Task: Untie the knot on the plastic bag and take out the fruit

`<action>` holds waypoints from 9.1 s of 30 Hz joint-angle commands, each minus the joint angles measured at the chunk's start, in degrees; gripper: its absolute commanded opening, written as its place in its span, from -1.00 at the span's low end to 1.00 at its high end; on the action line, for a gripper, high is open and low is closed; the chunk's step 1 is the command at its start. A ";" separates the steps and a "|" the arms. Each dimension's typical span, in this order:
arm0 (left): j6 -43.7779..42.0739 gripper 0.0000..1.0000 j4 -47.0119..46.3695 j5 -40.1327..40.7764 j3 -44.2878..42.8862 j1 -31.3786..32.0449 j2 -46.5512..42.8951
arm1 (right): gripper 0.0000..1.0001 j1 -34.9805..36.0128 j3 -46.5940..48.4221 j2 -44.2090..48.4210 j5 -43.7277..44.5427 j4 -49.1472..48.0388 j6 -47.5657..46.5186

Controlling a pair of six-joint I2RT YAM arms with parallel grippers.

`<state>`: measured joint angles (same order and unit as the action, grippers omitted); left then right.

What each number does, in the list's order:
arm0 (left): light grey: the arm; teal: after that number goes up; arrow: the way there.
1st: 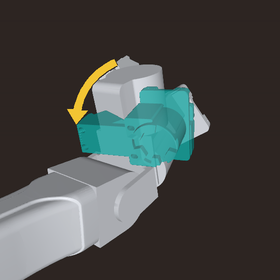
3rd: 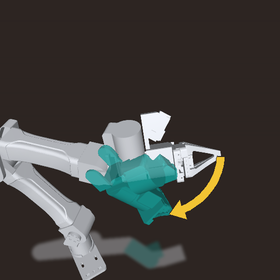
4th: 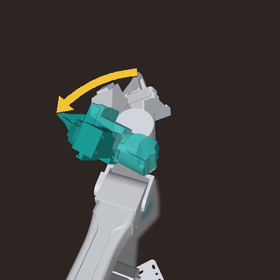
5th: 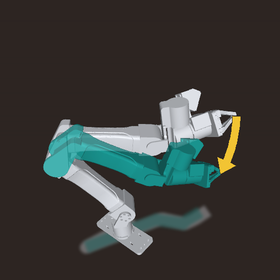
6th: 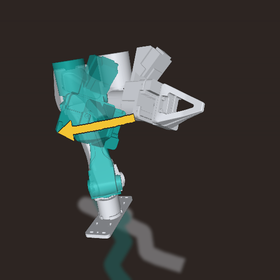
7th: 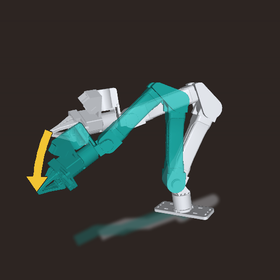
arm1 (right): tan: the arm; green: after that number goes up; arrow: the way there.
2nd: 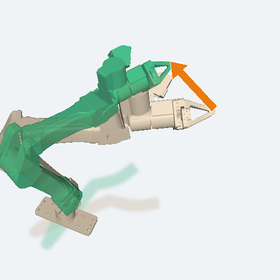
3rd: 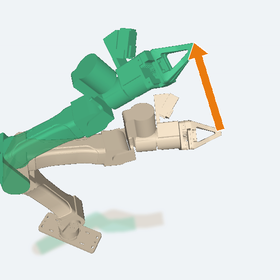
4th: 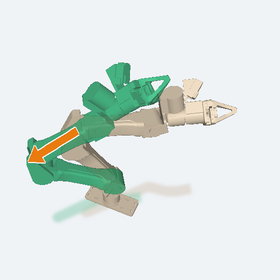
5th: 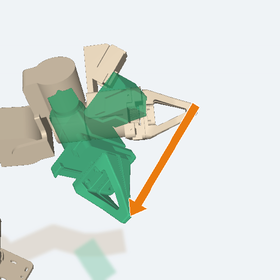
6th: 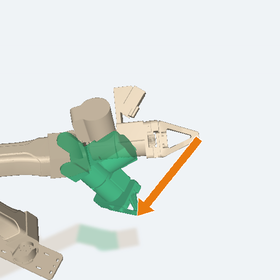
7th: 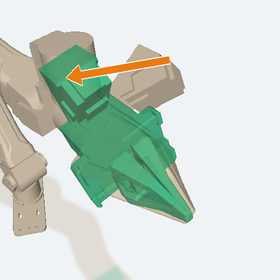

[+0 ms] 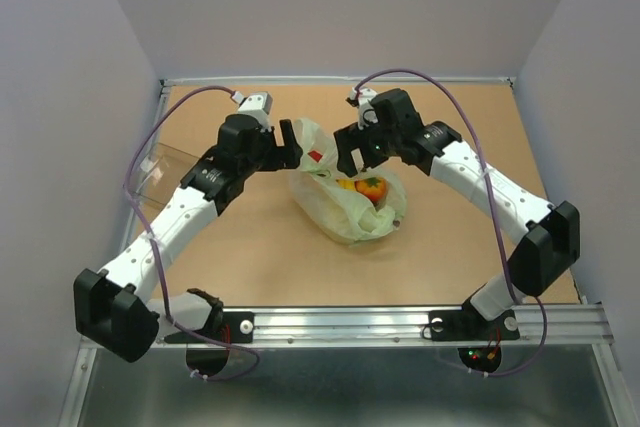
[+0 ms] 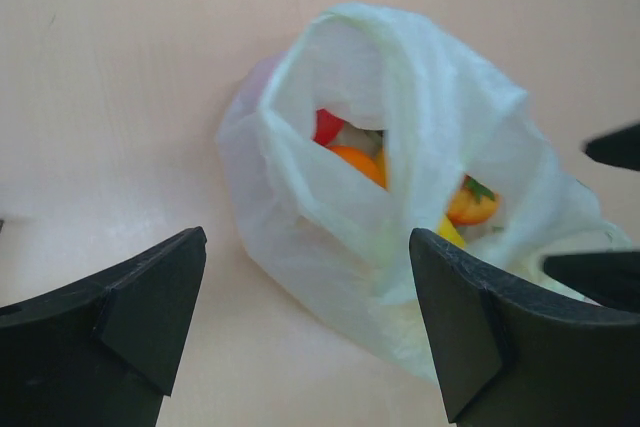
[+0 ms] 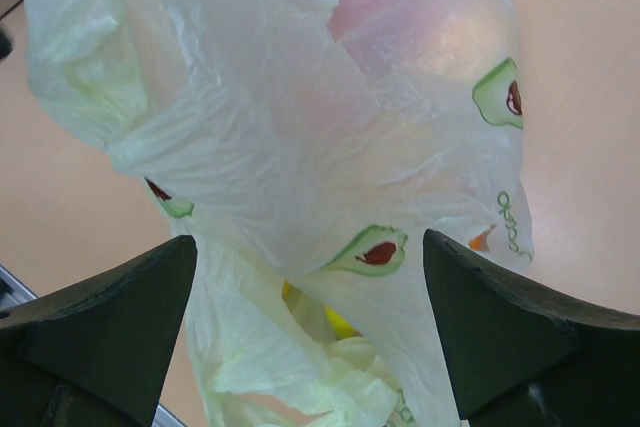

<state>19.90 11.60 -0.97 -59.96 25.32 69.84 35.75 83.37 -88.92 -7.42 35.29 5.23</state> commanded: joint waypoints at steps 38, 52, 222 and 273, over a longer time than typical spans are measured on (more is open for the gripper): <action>6.54 -0.41 -20.91 8.98 24.09 28.47 6.90 | -0.99 -10.08 4.78 -7.14 12.96 -10.94 11.54; 10.51 -0.04 -18.72 8.44 29.21 31.02 -1.81 | 0.05 -10.79 1.01 -7.51 8.48 -13.75 12.61; 13.86 -1.00 5.10 -10.07 -1.12 19.06 5.39 | 0.67 0.29 -46.21 18.43 11.90 -20.17 30.71; 8.92 -0.33 -7.64 3.44 1.52 -38.33 20.31 | 0.70 0.20 -41.45 25.47 9.97 -15.95 27.90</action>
<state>29.19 7.05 5.76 -57.25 -12.86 86.85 35.40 39.92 -65.06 2.76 19.33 34.17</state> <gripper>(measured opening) 0.628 0.848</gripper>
